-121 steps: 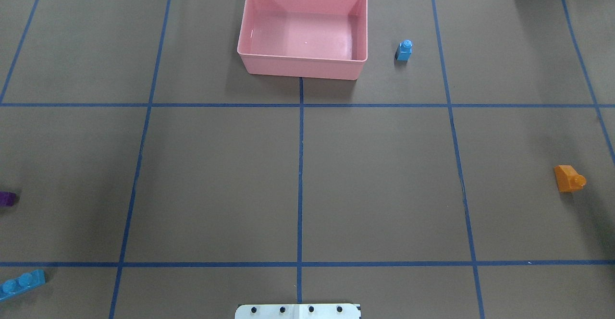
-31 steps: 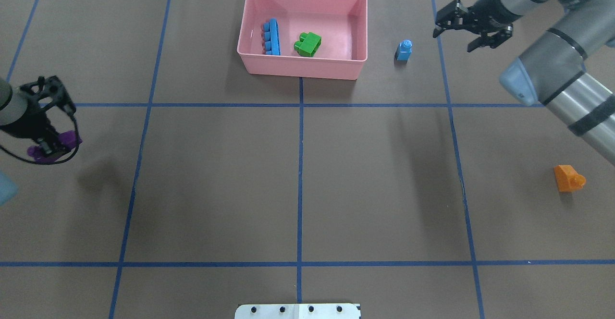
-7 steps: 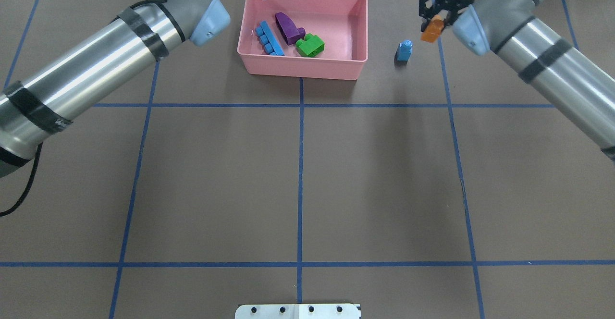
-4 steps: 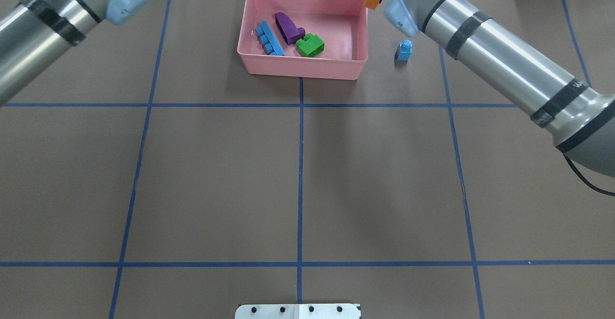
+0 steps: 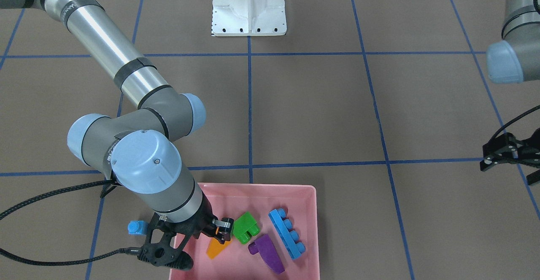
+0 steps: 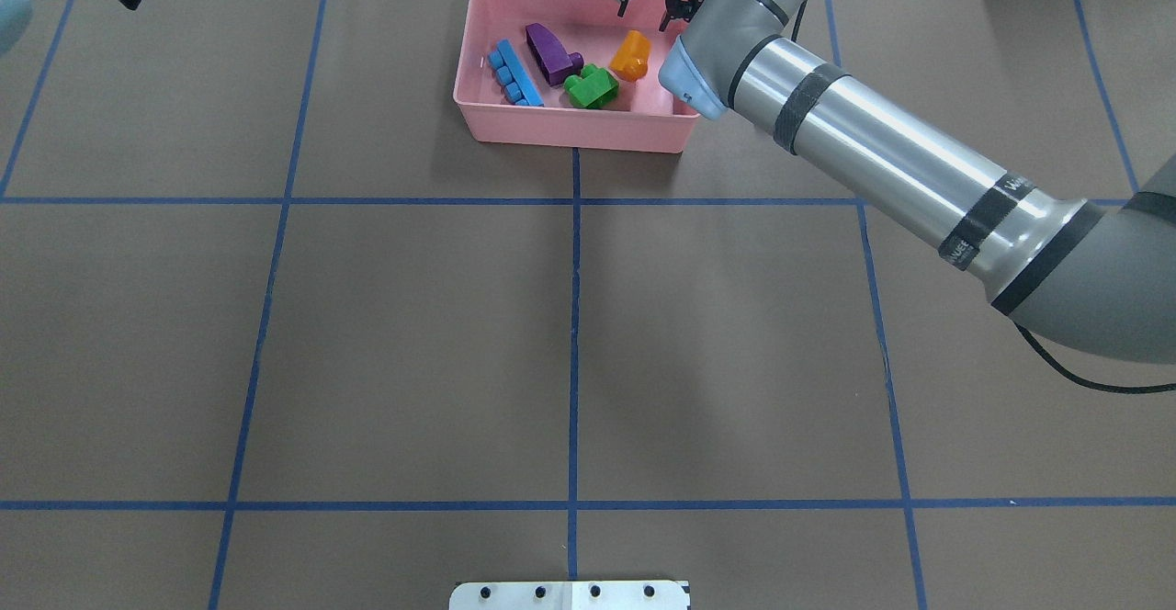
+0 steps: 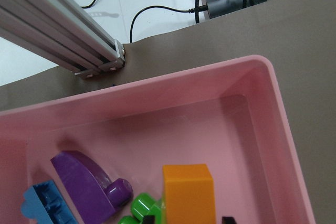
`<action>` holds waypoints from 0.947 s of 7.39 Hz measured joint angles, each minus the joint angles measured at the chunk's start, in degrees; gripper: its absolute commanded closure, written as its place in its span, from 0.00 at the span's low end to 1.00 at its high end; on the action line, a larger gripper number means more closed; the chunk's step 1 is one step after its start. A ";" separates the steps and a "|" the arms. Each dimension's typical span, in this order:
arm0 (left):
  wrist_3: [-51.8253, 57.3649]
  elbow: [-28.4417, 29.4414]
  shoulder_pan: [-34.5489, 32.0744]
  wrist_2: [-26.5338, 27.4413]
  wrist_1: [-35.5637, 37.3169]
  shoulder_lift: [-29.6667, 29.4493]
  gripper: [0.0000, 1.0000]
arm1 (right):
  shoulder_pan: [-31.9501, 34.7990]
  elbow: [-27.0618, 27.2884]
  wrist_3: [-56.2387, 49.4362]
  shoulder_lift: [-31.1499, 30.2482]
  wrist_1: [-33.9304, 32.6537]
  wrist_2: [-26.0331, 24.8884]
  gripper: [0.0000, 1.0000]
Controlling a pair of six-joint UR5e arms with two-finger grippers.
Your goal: Put all blocks into box
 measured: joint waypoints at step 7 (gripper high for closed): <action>0.04 -1.27 -0.37 0.25 -0.06 2.31 0.01 | 5.37 0.84 -10.55 -11.05 0.42 6.00 0.04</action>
